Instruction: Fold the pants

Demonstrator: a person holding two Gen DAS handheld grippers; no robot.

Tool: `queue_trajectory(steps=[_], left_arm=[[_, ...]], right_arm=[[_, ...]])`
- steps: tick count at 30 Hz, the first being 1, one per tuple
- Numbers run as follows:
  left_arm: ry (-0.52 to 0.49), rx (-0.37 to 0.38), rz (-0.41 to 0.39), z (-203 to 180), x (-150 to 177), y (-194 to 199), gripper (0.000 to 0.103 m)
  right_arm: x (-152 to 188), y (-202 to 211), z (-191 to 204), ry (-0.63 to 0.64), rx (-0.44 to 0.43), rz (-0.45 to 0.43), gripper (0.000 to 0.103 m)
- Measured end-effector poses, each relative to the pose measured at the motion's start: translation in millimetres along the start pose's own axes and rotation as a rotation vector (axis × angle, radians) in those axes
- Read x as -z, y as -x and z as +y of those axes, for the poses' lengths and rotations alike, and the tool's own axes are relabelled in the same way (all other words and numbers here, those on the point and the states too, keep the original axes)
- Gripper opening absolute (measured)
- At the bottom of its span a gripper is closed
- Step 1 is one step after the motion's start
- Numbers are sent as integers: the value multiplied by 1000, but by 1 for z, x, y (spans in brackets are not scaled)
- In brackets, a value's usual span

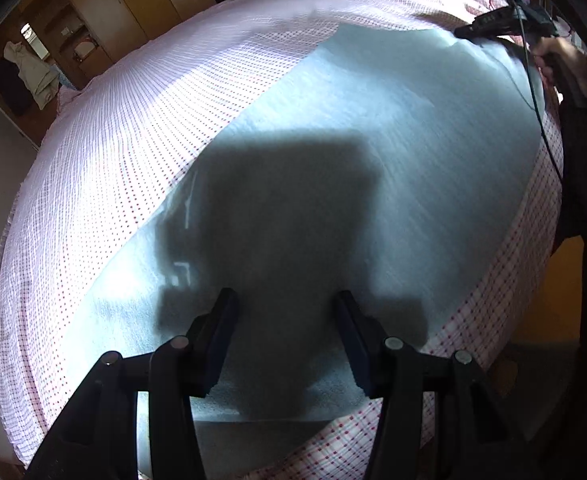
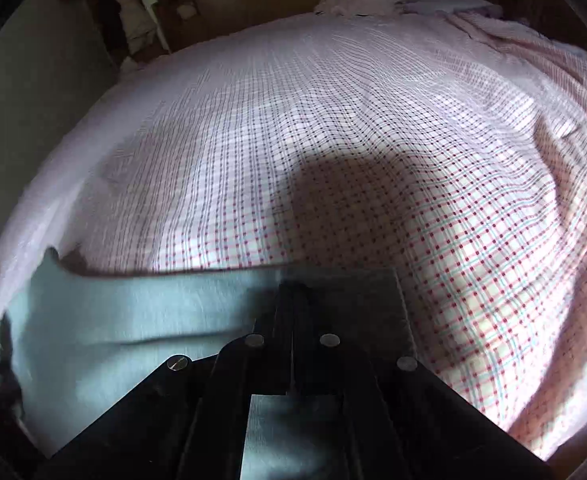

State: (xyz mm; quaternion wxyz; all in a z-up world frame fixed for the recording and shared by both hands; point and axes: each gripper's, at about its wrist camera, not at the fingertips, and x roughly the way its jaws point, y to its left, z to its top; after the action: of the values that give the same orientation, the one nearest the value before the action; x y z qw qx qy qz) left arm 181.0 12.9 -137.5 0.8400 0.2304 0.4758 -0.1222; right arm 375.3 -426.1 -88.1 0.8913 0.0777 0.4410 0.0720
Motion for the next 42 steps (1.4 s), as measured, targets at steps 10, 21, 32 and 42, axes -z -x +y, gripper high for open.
queue_trajectory(steps=[10, 21, 32, 42], left_arm=[[104, 110, -66, 22, 7, 12, 54], [131, 118, -107, 24, 15, 13, 61], [245, 234, -176, 49, 24, 32, 61], [273, 190, -209, 59, 36, 54, 68]], right_arm=[[28, 63, 83, 214, 30, -243, 0], [48, 7, 24, -97, 17, -83, 0], [73, 51, 100, 161, 37, -253, 39], [110, 56, 171, 385, 32, -259, 49]])
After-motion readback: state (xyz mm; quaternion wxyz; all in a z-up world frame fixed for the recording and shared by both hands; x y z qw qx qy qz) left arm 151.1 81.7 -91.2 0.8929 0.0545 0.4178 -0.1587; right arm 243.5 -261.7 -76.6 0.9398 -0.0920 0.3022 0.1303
